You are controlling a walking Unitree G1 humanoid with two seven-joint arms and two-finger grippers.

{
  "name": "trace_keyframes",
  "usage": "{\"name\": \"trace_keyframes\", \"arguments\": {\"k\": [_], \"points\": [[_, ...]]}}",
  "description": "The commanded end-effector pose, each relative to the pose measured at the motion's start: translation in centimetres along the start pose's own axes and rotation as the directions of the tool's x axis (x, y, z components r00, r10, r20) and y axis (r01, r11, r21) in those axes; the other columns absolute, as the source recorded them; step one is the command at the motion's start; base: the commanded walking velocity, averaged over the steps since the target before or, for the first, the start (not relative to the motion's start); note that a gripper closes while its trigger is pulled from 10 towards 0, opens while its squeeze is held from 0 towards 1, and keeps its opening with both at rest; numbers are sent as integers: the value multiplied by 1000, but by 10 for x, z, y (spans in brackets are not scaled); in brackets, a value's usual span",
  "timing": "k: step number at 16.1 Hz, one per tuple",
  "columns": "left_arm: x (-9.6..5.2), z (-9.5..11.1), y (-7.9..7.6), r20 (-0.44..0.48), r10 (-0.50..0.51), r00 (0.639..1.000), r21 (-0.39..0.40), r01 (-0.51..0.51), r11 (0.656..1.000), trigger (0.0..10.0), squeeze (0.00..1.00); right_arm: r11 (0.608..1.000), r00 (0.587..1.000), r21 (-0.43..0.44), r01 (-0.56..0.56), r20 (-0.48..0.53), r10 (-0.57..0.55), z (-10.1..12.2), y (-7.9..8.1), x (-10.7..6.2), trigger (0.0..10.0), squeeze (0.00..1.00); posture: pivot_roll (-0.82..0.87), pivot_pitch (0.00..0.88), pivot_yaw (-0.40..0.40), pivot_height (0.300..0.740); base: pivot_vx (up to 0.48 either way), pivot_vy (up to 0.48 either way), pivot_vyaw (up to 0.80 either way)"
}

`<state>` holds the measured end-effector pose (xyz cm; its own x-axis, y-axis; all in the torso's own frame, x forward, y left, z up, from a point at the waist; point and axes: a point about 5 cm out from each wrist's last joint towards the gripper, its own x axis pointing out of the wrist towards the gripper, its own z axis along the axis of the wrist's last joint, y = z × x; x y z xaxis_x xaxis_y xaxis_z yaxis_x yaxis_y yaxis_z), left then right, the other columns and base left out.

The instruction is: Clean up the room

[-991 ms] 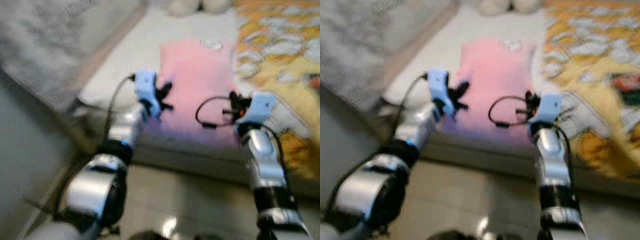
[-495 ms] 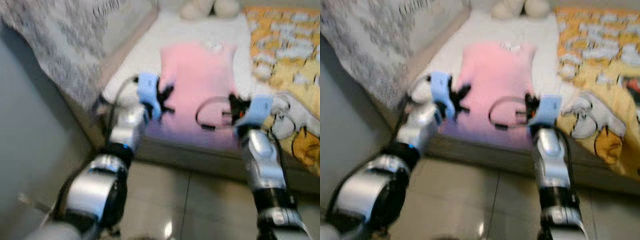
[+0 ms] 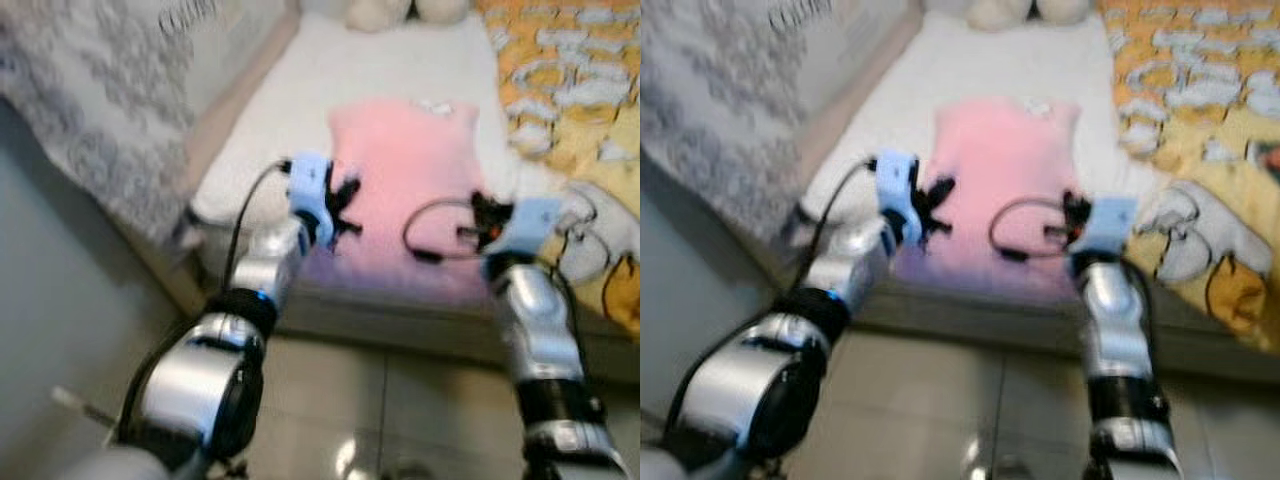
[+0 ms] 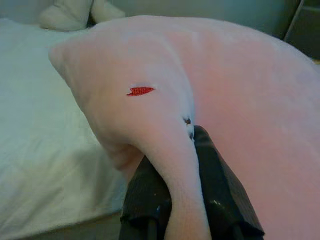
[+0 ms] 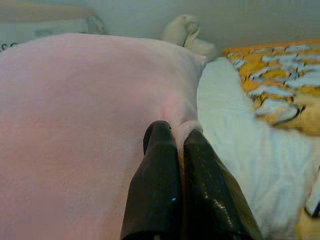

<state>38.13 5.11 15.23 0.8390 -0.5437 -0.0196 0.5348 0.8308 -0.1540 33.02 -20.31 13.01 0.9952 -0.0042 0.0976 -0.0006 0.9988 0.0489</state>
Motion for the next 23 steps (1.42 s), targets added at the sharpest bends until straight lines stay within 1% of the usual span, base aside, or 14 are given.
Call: {"name": "trace_keyframes", "arguments": {"k": [1, 7, 19, 23], "points": [[-2, 12, 14, 34, 39, 999, 25, -40, 999, 0, 0, 1000, 999, 12, -25, 38, 24, 7, 9, 4, 0, 82, -128, 0, 106, 736, 442, 0, 0], [-1, 15, 15, 39, 47, 998, 24, -48, 999, 0, 0, 1000, 999, 10, -28, 43, 27, 9, 8, 5, 0, 82, -127, 0, 106, 736, 448, 0, 0], [-4, 17, 21, 45, 71, 996, 23, -72, 997, 0, 0, 999, 998, 13, -53, 34, 53, 7, 15, 8, 0, 82, -100, 0, 89, 736, 449, 0, 0], [-3, 17, 20, 50, 71, 996, 22, -73, 997, 0, 0, 998, 998, 10, -61, 34, 61, 7, 15, 9, 0, 82, -102, 0, 85, 736, 448, 0, 0]]}}
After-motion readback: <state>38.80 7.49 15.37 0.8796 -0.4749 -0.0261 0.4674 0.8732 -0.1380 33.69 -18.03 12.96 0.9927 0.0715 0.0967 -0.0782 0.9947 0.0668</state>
